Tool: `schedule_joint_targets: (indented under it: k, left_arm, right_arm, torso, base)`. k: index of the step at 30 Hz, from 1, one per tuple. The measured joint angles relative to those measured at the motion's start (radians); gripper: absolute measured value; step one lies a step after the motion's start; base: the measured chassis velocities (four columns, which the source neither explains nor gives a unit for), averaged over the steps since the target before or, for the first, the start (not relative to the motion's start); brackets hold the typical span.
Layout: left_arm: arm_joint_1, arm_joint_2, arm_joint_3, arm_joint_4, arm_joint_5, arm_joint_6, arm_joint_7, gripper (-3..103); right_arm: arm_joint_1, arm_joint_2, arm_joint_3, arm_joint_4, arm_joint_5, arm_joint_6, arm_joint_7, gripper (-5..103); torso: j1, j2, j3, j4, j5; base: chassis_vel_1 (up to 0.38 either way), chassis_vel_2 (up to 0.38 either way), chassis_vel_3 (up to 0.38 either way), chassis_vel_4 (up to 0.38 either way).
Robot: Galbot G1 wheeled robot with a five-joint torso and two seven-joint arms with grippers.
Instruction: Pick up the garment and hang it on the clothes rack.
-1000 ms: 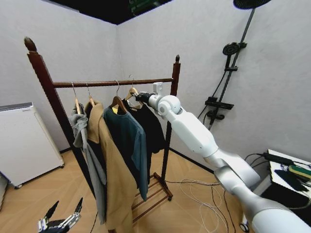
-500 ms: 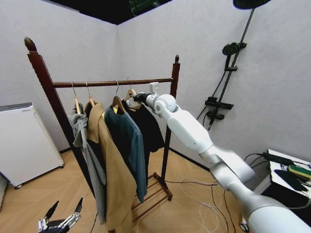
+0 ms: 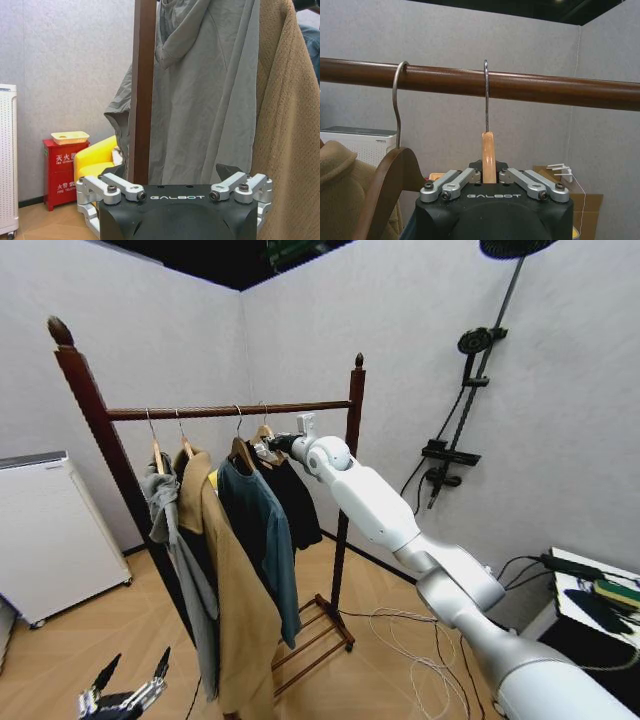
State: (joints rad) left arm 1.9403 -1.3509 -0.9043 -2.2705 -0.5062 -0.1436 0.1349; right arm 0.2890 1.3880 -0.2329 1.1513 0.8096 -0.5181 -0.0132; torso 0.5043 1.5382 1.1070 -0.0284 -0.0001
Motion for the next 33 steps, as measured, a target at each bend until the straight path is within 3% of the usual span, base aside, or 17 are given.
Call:
schedule_joint_targets:
  k: [4, 7, 9, 10, 12, 13, 14, 17, 19, 20, 22, 25, 28, 29, 30, 31, 33]
  left_arm:
    - [0.0, 0.0, 0.0, 0.0, 0.0, 0.0, 0.0, 100]
    - [0.0, 0.0, 0.0, 0.0, 0.0, 0.0, 0.0, 100]
    - [0.0, 0.0, 0.0, 0.0, 0.0, 0.0, 0.0, 100]
    - [0.0, 0.0, 0.0, 0.0, 0.0, 0.0, 0.0, 100]
    - [0.0, 0.0, 0.0, 0.0, 0.0, 0.0, 0.0, 100]
    - [0.0, 0.0, 0.0, 0.0, 0.0, 0.0, 0.0, 100]
    - [0.0, 0.0, 0.0, 0.0, 0.0, 0.0, 0.0, 100]
    - [0.0, 0.0, 0.0, 0.0, 0.0, 0.0, 0.0, 100]
    - [0.0, 0.0, 0.0, 0.0, 0.0, 0.0, 0.001, 100]
    - [0.0, 0.0, 0.0, 0.0, 0.0, 0.0, 0.001, 100]
    - [0.0, 0.0, 0.0, 0.0, 0.0, 0.0, 0.0, 100]
    - [0.0, 0.0, 0.0, 0.0, 0.0, 0.0, 0.0, 100]
    - [0.0, 0.0, 0.0, 0.0, 0.0, 0.0, 0.0, 100]
    - [0.0, 0.0, 0.0, 0.0, 0.0, 0.0, 0.0, 100]
    - [0.0, 0.0, 0.0, 0.0, 0.0, 0.0, 0.0, 100]
    - [0.0, 0.0, 0.0, 0.0, 0.0, 0.0, 0.0, 100]
    - [0.0, 0.0, 0.0, 0.0, 0.0, 0.0, 0.0, 100]
  right_arm:
    - [-0.017, -0.017, 0.001, 0.037, -0.006, -0.002, 0.01, 15]
    - [-0.034, -0.039, 0.003, 0.105, 0.012, 0.001, 0.049, 31]
    - [-0.037, -0.044, 0.005, 0.123, 0.017, 0.001, 0.056, 31]
    - [-0.047, -0.059, 0.009, 0.168, 0.021, 0.001, 0.069, 41]
    - [-0.056, -0.072, 0.013, 0.202, 0.023, 0.001, 0.077, 41]
    - [-0.074, -0.096, 0.022, 0.259, 0.036, 0.0, 0.098, 52]
    - [-0.074, -0.096, 0.022, 0.259, 0.036, 0.0, 0.098, 52]
    - [-0.115, -0.149, 0.038, 0.364, 0.089, -0.013, 0.154, 63]
    - [-0.195, -0.246, 0.059, 0.497, 0.108, -0.016, 0.2, 74]
    - [-0.195, -0.246, 0.059, 0.497, 0.108, -0.016, 0.2, 74]
    - [-0.305, -0.339, 0.106, 0.624, 0.111, -0.028, 0.238, 85]
    - [-0.435, -0.418, 0.189, 0.739, 0.099, -0.046, 0.271, 95]
    - [-0.503, -0.448, 0.232, 0.783, 0.067, -0.048, 0.273, 99]
    - [-0.584, -0.476, 0.278, 0.828, 0.026, -0.045, 0.27, 100]
    - [-0.809, -0.512, 0.414, 0.947, -0.04, -0.033, 0.288, 100]
    - [-0.916, -0.511, 0.496, 1.003, -0.087, -0.028, 0.289, 100]
    - [-1.015, -0.5, 0.563, 1.044, -0.144, -0.02, 0.282, 100]
  torso:
    - [0.0, 0.0, 0.0, 0.0, 0.0001]
    - [0.0, 0.0, 0.0, 0.0, 0.0001]
    - [0.0, 0.0, 0.0, 0.0001, 0.0001]
    - [0.0, 0.0, 0.0, 0.0001, 0.0001]
    - [0.0, 0.0, 0.0, 0.0001, 0.0001]
    - [0.0, 0.0, 0.0, 0.0001, 0.0]
    - [0.0, 0.0, 0.0, 0.0001, 0.0]
    - [0.0, 0.0, 0.0, 0.0002, 0.0001]
    - [0.0, 0.0, 0.0, 0.0003, 0.0002]
    - [0.0, 0.0, 0.0, 0.0003, 0.0002]
    - [0.0, 0.0, 0.0, -0.0003, 0.0006]
    - [0.0, 0.0, 0.0, -0.0004, 0.0005]
    - [0.0, 0.0, 0.0, -0.0003, 0.0005]
    - [0.0, 0.0, 0.0, -0.0001, 0.0004]
    - [0.0, 0.0, 0.0, -0.0002, 0.0006]
    - [0.0, 0.0, 0.0, -0.0002, 0.0]
    - [0.0, 0.0, 0.0, -0.0002, 0.0]
  base:
    - [0.0, 0.0, 0.0, 0.0]
    - [0.0, 0.0, 0.0, 0.0]
    - [0.0, 0.0, 0.0, 0.0]
    - [0.0, 0.0, 0.0, 0.0]
    - [0.0, 0.0, 0.0, 0.0]
    - [0.0, 0.0, 0.0, 0.0]
    - [0.0, 0.0, 0.0, 0.0]
    - [0.0, 0.0, 0.0, 0.0]
    - [0.0, 0.0, 0.0, 0.0]
    - [0.0, 0.0, 0.0, 0.0]
    - [0.0, 0.0, 0.0, 0.0]
    - [0.0, 0.0, 0.0, 0.0]
    - [0.0, 0.0, 0.0, 0.0]
    - [0.0, 0.0, 0.0, 0.0]
    - [0.0, 0.0, 0.0, 0.0]
    - [0.0, 0.0, 0.0, 0.0]
    - [0.0, 0.0, 0.0, 0.0]
